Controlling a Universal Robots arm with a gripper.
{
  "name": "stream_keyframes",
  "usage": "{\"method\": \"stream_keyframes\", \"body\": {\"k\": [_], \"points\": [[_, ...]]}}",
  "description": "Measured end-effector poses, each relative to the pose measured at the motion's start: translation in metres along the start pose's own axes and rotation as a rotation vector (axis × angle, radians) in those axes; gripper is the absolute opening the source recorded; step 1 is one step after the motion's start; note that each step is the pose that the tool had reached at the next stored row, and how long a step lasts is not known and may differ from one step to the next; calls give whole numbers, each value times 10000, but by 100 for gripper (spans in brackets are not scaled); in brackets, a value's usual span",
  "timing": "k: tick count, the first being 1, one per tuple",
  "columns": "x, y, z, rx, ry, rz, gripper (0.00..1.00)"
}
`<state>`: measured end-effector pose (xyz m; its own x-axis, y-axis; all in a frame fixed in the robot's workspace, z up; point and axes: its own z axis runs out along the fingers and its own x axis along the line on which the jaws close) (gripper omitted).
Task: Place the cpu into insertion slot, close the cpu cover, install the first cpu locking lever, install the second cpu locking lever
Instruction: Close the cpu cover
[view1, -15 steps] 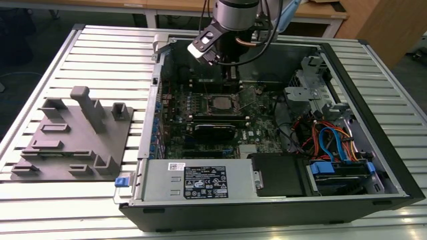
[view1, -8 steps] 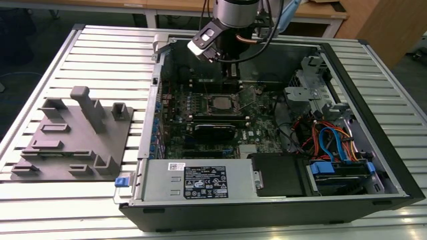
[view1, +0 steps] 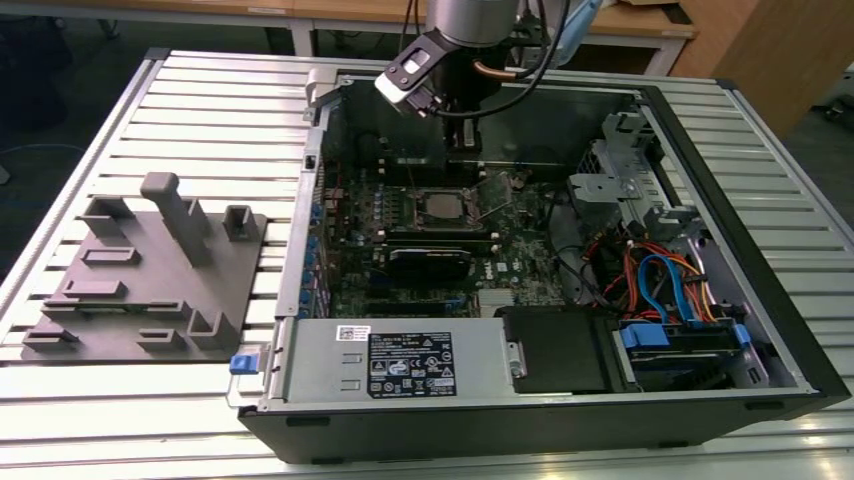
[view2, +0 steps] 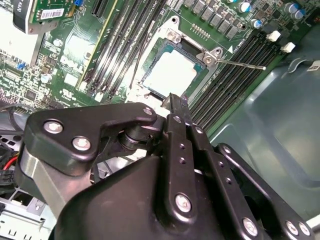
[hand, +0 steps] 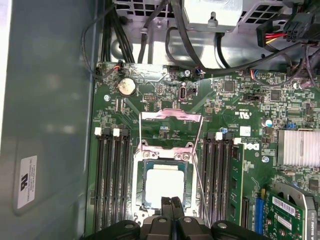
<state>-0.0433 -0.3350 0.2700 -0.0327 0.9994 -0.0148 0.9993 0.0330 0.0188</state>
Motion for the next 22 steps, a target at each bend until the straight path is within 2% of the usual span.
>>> {"method": "stream_keyframes", "body": {"k": [22], "points": [[-1, 34, -11, -1, 1, 0, 10]]}}
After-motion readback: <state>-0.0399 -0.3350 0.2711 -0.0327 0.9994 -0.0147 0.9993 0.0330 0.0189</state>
